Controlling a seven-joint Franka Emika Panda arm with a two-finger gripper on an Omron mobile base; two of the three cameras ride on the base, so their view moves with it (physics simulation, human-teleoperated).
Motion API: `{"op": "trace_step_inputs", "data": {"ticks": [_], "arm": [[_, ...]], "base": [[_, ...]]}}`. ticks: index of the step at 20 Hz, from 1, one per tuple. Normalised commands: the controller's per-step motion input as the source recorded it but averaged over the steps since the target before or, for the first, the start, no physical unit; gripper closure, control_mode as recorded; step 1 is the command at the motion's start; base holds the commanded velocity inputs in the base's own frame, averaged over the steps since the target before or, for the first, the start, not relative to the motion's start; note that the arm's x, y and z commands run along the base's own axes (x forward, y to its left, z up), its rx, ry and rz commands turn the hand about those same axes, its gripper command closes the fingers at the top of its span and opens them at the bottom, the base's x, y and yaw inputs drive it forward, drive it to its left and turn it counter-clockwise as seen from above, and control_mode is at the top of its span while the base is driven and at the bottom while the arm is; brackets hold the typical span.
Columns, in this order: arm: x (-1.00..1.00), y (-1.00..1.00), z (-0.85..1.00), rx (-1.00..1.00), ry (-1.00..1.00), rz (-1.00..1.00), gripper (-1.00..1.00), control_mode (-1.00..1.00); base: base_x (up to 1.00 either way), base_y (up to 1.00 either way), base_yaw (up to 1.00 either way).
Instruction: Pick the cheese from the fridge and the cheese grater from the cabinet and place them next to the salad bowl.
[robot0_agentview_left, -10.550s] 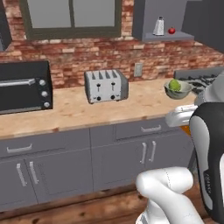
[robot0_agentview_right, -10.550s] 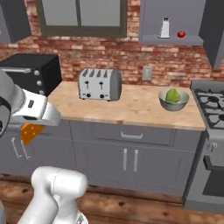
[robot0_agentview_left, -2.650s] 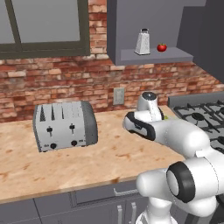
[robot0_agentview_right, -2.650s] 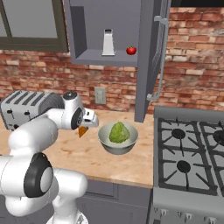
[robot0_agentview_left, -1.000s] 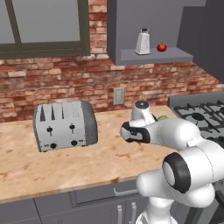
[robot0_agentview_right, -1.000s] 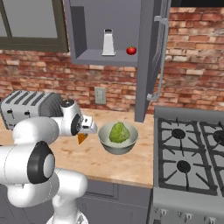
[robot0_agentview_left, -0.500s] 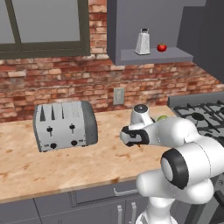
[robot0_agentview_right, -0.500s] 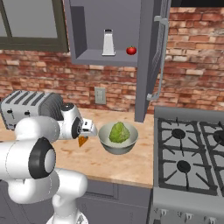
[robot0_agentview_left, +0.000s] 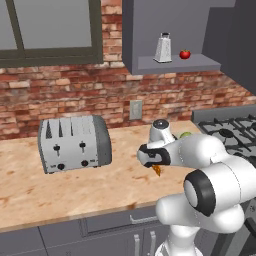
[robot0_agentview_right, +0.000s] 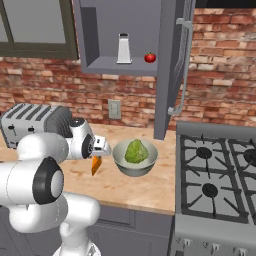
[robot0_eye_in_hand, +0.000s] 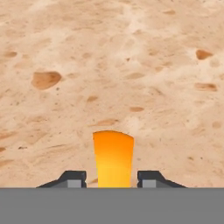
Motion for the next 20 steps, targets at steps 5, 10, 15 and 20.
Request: {"op": "trace_step_inputs", "data": {"ticks": [5,10,15,20], "arm": [[0.00,0.00,0.00,0.00,0.05,0.00,-1.00,-1.00],[0.00,-0.04,0.07,-0.01,0.09,-0.05,-1.00,-1.00],[-0.07,-0.19,0.82,0.00,0.00,-0.03,-1.00,-1.00],[-0.28,-0.26,0.89,0.03,-0.08,-0.05,-1.00,-1.00]], "base": [[0.00,0.00,0.00],[0.00,0.00,0.00],[0.00,0.00,0.00],[0.00,0.00,0.00]]}}
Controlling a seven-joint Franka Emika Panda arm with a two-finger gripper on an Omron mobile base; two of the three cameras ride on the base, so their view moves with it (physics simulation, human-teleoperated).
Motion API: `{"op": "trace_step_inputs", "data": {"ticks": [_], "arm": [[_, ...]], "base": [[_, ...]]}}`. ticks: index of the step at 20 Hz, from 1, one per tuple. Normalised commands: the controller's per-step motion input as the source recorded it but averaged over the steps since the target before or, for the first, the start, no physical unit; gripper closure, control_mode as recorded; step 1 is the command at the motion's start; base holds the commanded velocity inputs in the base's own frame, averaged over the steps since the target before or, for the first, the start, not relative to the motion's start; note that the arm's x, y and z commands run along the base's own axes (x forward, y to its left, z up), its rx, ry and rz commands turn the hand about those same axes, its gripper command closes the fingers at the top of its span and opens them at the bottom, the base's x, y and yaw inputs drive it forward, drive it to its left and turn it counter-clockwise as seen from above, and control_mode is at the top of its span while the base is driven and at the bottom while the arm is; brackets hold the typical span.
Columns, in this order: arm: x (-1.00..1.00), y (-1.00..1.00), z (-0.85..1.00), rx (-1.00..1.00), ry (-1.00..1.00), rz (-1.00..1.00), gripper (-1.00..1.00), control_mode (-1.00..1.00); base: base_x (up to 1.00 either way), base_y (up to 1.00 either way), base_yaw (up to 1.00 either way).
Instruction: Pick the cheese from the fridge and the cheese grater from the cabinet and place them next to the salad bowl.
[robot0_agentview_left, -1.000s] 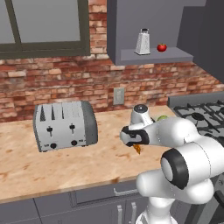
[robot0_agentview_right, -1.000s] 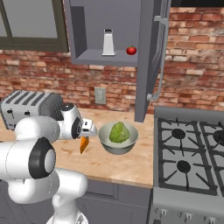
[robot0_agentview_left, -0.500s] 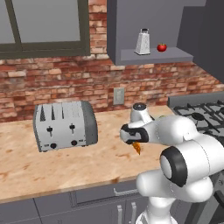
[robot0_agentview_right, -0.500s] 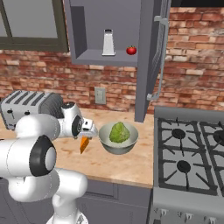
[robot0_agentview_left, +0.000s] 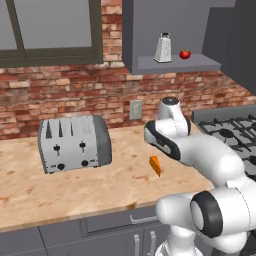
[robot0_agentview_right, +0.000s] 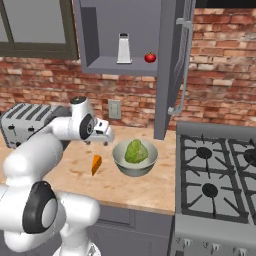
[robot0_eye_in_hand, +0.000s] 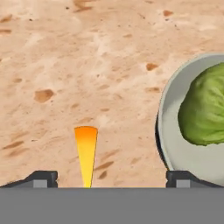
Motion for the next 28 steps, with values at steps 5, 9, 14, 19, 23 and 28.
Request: {"op": "trace_step_inputs", "data": {"ticks": [5,9,14,19,23,28], "arm": [[-0.54,-0.04,0.81,0.02,-0.20,0.00,-1.00,-1.00],[-0.64,-0.05,0.67,0.01,-0.26,0.00,-1.00,-1.00],[-0.44,-0.01,0.74,0.02,-0.25,-0.01,-1.00,-1.00],[-0.27,-0.04,0.85,0.01,-0.18,0.00,-1.00,-1.00],[-0.09,-0.09,0.93,0.01,-0.12,0.00,-1.00,-1.00],[-0.22,-0.03,0.93,0.02,-0.14,0.00,-1.00,-1.00]], "base": [[0.00,0.00,0.00],[0.00,0.00,0.00],[0.00,0.00,0.00],[0.00,0.00,0.00],[0.00,0.00,0.00],[0.00,0.00,0.00]]}}
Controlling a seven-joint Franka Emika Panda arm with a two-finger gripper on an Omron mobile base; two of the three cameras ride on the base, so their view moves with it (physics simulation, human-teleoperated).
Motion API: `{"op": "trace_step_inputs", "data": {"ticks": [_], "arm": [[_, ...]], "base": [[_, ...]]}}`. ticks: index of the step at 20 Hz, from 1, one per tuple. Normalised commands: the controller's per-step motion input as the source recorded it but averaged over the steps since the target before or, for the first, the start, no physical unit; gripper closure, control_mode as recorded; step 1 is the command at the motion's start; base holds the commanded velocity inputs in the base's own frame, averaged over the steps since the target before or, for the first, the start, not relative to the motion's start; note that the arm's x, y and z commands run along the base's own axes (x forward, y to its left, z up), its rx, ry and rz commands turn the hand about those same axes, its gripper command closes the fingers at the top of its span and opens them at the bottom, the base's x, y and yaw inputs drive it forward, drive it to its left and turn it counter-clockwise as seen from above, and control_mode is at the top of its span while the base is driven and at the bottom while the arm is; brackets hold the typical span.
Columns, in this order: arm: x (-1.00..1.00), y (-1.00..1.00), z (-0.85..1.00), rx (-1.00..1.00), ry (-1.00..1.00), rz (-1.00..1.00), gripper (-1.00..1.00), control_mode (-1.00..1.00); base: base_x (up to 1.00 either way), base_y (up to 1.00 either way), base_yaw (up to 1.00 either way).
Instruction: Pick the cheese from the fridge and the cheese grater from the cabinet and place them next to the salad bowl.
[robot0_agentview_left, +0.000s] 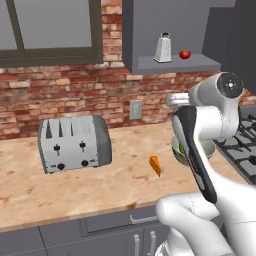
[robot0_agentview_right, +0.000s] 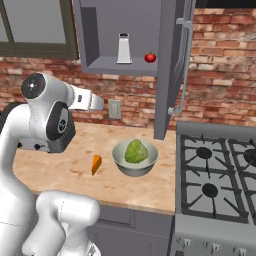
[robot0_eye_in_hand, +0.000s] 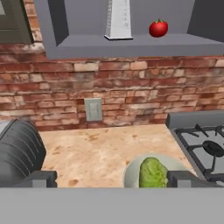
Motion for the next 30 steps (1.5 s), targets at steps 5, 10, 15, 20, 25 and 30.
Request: {"op": "trace_step_inputs", "data": {"ticks": [5,10,15,20,25,30], "arm": [[-0.32,-0.05,0.82,0.04,-0.16,0.00,-1.00,-1.00],[-0.21,-0.11,0.69,0.03,-0.17,0.00,-1.00,-1.00],[-0.11,-0.04,0.55,0.03,-0.21,0.00,-1.00,-1.00],[0.00,0.00,0.10,-0.01,-0.08,0.00,-1.00,-1.00],[0.32,0.00,0.00,0.00,0.00,0.00,-1.00,-1.00],[0.67,0.00,0.06,-0.07,0.01,0.00,-1.00,-1.00]], "base": [[0.00,0.00,0.00],[0.00,0.00,0.00],[0.00,0.00,0.00],[0.00,0.00,0.00],[0.00,0.00,0.00],[0.00,0.00,0.00]]}}
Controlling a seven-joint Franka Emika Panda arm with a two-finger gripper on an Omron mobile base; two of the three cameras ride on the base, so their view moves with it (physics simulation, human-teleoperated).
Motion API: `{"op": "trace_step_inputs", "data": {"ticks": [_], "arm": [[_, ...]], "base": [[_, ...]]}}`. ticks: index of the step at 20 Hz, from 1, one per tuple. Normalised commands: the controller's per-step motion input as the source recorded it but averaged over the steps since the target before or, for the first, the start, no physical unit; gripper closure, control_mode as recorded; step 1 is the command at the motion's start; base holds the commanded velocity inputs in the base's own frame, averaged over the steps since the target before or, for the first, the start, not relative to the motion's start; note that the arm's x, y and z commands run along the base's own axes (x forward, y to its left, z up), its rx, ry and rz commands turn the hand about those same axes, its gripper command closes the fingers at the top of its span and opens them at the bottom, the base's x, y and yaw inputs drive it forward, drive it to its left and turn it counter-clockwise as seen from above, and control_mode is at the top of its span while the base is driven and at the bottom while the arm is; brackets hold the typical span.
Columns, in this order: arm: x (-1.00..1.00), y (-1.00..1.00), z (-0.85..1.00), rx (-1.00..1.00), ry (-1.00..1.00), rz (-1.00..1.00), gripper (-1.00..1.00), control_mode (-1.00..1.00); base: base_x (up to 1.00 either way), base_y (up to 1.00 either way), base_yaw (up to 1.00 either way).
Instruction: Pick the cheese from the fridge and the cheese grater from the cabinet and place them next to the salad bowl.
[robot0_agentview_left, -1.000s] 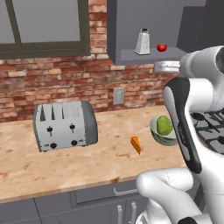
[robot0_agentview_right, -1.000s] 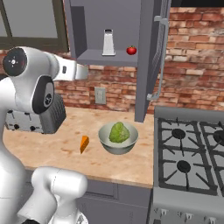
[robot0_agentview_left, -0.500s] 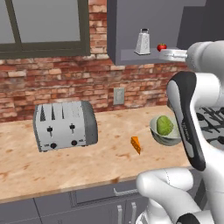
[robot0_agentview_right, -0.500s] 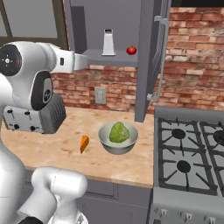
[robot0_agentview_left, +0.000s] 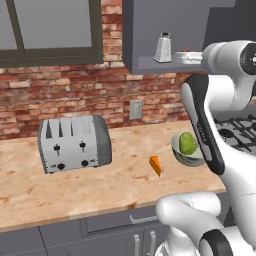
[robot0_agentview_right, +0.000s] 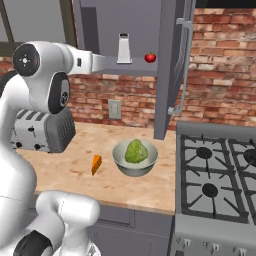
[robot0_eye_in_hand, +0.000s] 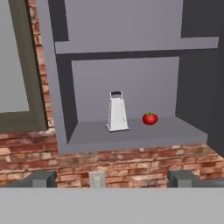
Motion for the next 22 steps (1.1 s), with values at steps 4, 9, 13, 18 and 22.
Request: {"op": "trace_step_inputs", "data": {"ticks": [4,9,13,18,22], "arm": [[0.49,0.01,0.21,-0.12,0.01,0.00,-1.00,-1.00],[0.09,0.00,0.15,-0.05,0.02,0.00,-1.00,-1.00],[0.00,0.00,0.00,0.00,0.12,0.00,-1.00,-1.00],[0.06,-0.05,0.00,0.00,0.23,0.04,-1.00,-1.00],[0.01,-0.14,0.00,0.01,-0.05,0.01,-1.00,-1.00]], "base": [[0.00,0.00,0.00],[0.00,0.00,0.00],[0.00,0.00,0.00],[0.00,0.00,0.00],[0.00,0.00,0.00]]}}
